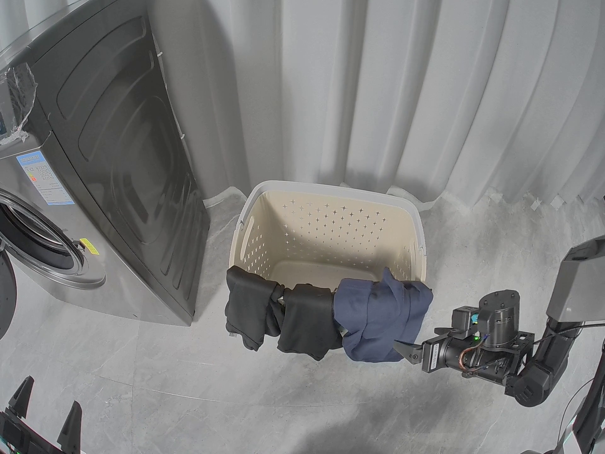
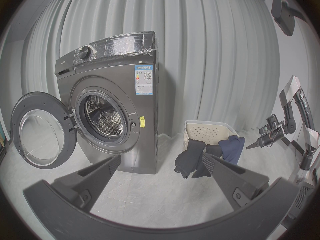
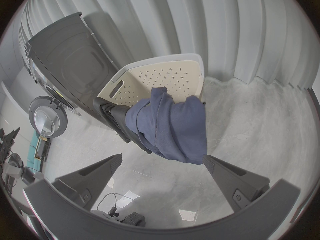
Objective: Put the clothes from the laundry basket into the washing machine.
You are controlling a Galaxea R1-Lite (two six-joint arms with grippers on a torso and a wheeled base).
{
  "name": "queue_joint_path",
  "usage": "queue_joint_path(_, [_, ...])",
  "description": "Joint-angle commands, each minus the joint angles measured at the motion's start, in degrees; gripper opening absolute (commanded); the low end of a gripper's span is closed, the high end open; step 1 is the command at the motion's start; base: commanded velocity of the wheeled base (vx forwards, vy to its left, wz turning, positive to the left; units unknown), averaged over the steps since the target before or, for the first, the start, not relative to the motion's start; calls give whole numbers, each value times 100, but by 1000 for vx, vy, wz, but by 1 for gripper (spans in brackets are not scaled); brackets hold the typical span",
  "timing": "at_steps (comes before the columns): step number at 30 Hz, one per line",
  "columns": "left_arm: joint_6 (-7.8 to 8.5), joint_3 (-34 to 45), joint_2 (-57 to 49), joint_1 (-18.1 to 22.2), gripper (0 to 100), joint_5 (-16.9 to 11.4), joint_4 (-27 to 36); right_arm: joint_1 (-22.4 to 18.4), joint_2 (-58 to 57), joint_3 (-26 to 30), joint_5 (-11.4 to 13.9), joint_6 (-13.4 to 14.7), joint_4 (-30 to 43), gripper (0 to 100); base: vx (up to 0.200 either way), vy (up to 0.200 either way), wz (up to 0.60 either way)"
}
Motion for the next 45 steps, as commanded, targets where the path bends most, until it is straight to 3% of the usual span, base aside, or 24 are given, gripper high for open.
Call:
queue_joint_path(1, [-1, 101, -86, 0, 100, 8, 2, 42, 573, -268, -19, -3, -53, 100, 0, 0, 0])
queue_joint_path(20, [-1, 101, -86, 0, 100, -1, -6, -2, 1189, -1332, -11, 59, -53, 100, 0, 0, 0])
queue_joint_path(38, [-1, 101, -86, 0, 100, -1, 2, -160, 1400, -1868, -2, 59, -44, 100, 0, 0, 0])
queue_joint_path(39, [7, 101, -86, 0, 100, -1, -6, -169, 1400, -1886, -2, 59, -53, 0, 0, 0, 0])
queue_joint_path(45, [-1, 101, -86, 0, 100, -1, -6, -186, 1347, -1815, 33, 59, -132, 0, 0, 0, 0])
